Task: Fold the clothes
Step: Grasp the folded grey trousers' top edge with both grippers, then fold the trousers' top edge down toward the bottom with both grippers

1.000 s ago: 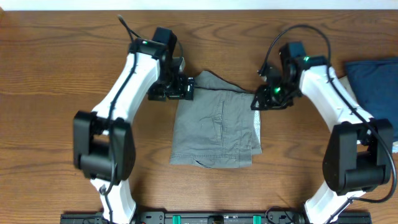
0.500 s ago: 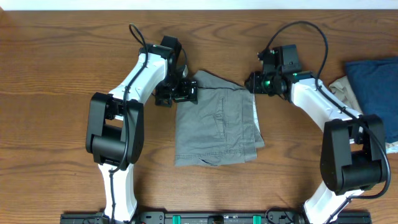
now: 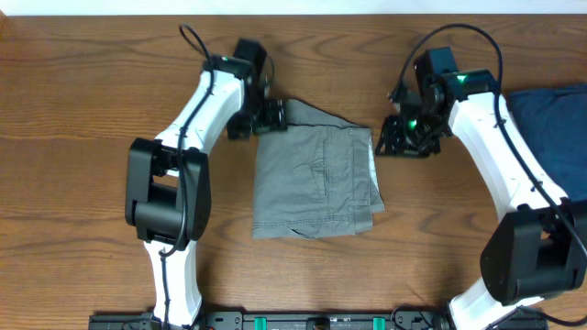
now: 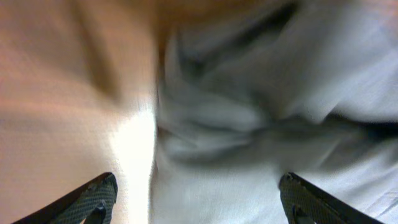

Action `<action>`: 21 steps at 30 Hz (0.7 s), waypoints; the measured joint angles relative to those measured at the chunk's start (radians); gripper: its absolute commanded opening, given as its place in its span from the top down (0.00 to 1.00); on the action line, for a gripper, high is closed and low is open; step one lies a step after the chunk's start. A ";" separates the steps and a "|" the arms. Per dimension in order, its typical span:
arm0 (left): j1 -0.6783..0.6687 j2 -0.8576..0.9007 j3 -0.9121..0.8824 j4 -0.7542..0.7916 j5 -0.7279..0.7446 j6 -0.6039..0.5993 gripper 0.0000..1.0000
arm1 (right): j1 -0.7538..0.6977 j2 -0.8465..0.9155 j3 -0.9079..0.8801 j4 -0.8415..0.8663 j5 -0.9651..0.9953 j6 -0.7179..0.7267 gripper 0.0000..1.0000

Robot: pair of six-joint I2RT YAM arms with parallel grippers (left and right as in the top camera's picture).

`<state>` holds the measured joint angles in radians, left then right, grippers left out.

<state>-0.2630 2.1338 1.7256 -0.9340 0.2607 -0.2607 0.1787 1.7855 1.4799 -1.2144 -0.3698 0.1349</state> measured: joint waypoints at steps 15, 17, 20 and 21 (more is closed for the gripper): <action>0.009 -0.016 -0.002 0.142 -0.033 0.056 0.15 | 0.361 -0.005 -0.338 0.161 -0.183 -0.070 0.62; 0.009 -0.010 -0.017 0.135 -0.033 0.056 0.15 | 0.381 -0.005 -0.380 0.204 -0.186 -0.054 0.62; 0.009 0.012 -0.027 0.095 -0.032 0.056 0.15 | 0.392 -0.005 -0.435 0.271 -0.165 -0.013 0.62; 0.009 0.021 -0.031 0.076 -0.032 0.056 0.15 | 0.391 -0.005 -0.449 0.289 -0.146 0.002 0.62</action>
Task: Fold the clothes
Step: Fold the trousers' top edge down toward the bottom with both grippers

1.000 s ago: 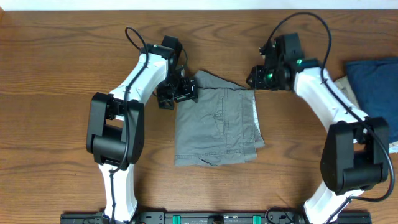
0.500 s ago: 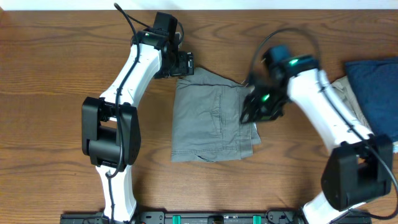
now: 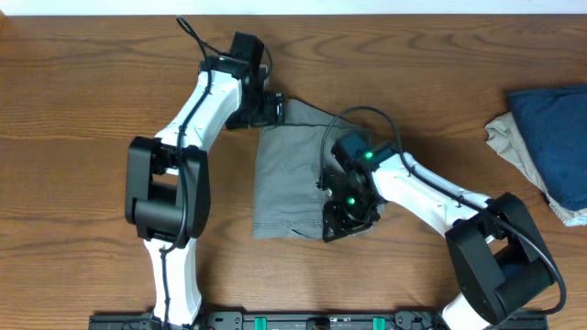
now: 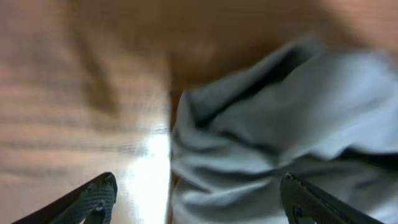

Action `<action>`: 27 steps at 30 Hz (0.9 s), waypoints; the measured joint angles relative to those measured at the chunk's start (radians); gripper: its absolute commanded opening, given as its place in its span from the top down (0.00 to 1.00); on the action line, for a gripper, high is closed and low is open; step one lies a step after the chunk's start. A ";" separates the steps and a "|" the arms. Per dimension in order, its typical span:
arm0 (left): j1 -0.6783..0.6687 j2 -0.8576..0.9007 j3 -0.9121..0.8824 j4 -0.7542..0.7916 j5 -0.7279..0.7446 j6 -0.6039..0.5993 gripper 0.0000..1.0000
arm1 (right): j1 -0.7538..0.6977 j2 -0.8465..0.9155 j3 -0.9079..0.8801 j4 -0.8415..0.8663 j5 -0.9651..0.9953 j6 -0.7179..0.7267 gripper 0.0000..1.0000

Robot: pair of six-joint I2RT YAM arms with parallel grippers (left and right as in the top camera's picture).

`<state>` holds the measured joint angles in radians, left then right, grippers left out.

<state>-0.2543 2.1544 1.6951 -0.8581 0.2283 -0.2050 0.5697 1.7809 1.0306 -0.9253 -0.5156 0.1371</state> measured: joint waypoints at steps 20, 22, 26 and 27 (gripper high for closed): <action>-0.023 0.047 -0.039 -0.398 0.214 0.005 0.29 | -0.339 -0.002 0.161 0.225 0.284 0.094 0.31; -0.015 0.035 -0.039 -0.394 0.222 0.010 0.25 | -0.348 -0.002 0.178 0.161 0.245 0.087 0.30; 0.017 -0.009 -0.030 -0.368 0.220 0.023 0.13 | -0.389 -0.002 0.178 0.059 0.189 0.082 0.28; 0.025 -0.023 -0.026 -0.366 0.213 0.023 0.12 | -0.404 -0.002 0.178 0.041 0.182 0.081 0.28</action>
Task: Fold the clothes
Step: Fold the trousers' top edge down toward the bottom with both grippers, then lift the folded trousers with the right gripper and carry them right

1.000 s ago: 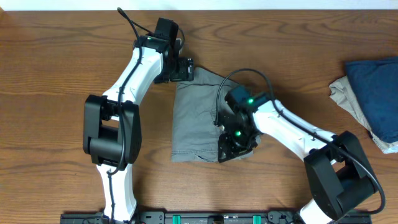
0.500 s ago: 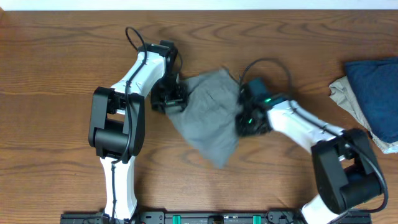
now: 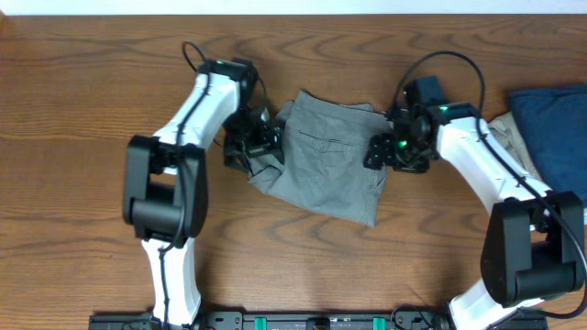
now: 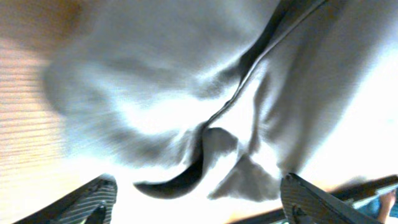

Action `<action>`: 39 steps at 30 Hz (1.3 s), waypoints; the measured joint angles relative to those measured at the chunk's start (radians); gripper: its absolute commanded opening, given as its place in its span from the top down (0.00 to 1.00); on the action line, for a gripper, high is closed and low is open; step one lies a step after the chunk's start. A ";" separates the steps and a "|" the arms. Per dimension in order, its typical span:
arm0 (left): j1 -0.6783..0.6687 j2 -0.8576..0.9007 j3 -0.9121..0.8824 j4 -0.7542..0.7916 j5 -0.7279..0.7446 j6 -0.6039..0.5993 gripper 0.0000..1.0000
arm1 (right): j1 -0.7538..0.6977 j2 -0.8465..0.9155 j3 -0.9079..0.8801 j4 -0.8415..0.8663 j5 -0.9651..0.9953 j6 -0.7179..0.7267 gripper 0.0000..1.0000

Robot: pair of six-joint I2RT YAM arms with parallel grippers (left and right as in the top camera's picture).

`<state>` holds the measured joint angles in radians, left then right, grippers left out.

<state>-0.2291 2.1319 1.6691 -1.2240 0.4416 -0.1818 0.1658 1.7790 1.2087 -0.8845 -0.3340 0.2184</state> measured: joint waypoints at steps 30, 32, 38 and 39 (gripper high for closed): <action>0.016 -0.009 -0.090 0.241 0.219 0.287 0.00 | 0.016 0.009 -0.336 0.575 -0.399 -0.061 0.09; 0.016 -0.009 -0.090 0.240 0.227 0.289 0.00 | 0.053 0.025 -0.335 0.616 -0.408 -0.039 0.18; 0.016 -0.009 -0.090 0.237 0.233 0.291 0.00 | 0.131 0.070 -0.337 0.701 -0.369 0.026 0.87; 0.016 -0.009 -0.090 0.238 0.233 0.291 0.00 | 0.133 0.072 -0.338 0.700 -0.348 0.034 0.99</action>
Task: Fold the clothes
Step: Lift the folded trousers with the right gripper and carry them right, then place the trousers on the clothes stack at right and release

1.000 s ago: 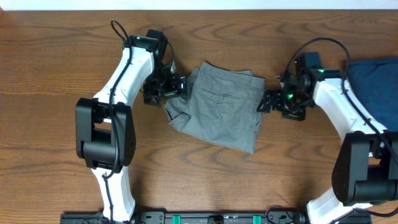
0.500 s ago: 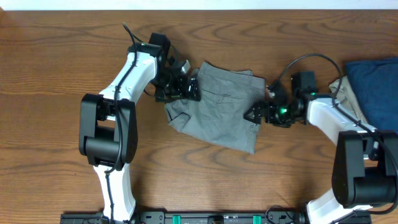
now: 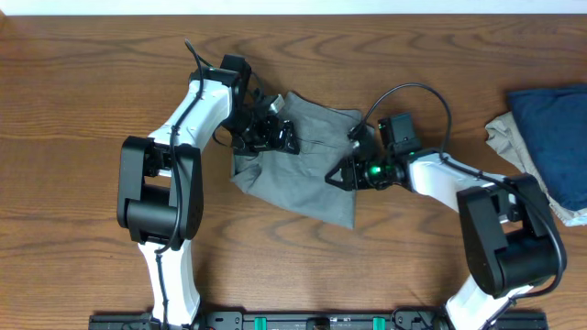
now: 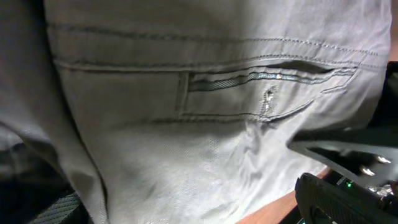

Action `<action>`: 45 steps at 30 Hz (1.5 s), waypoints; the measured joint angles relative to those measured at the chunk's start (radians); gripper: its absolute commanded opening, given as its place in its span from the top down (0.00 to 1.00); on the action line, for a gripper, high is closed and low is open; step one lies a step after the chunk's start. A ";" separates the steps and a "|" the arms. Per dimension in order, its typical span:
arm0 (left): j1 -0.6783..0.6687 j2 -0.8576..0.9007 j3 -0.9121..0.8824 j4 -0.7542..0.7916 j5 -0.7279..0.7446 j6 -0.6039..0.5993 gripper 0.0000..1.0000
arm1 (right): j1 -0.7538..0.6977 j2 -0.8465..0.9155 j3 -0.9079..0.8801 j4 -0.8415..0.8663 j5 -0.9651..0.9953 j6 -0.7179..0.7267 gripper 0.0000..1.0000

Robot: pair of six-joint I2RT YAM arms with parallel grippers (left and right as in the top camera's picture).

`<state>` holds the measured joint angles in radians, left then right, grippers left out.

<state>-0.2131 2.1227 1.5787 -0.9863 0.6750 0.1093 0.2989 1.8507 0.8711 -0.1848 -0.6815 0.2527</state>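
A grey folded pair of shorts (image 3: 303,165) lies tilted in the middle of the table. My left gripper (image 3: 281,137) rests on its upper left part. In the left wrist view the grey shorts (image 4: 205,130) fill the frame, with a back pocket slit (image 4: 267,78) across the top. There my left gripper (image 4: 196,204) is open, its fingers (image 4: 329,196) wide apart with fabric between them. My right gripper (image 3: 343,174) sits low at the shorts' right edge; whether it is open or shut does not show.
A folded blue garment (image 3: 552,115) lies at the far right on a beige one (image 3: 510,137). The wooden table (image 3: 83,110) stretches bare to the left. The right arm's cable (image 3: 413,92) loops above the shorts.
My left gripper was at the shorts' left edge and is now over their upper left part. My right gripper has dropped lower along the right edge. The shorts lie more tilted.
At first the shorts lay square, my left gripper at their top left corner and my right gripper off to the right. Then my right gripper was over their lower right. Later the shorts lay tilted between both grippers, and now more so.
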 measured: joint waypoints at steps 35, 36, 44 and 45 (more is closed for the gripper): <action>0.001 -0.066 0.003 -0.082 0.018 -0.008 0.02 | -0.682 -0.188 0.930 -0.710 0.856 -0.302 0.99; 0.001 -0.066 0.003 -0.083 0.018 -0.008 0.02 | -0.719 -0.184 0.928 -0.720 0.864 -0.301 0.99; 0.001 -0.066 0.003 -0.105 0.018 -0.008 0.02 | -0.874 -0.163 0.852 -0.744 0.861 -0.264 0.99; 0.001 -0.066 0.003 -0.106 0.018 -0.008 0.02 | -0.888 -0.162 0.835 -0.758 0.858 -0.251 0.99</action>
<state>-0.2123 2.0571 1.5822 -1.0920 0.6930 0.1013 -0.5892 1.6890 1.7058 -0.9432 0.1768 0.0017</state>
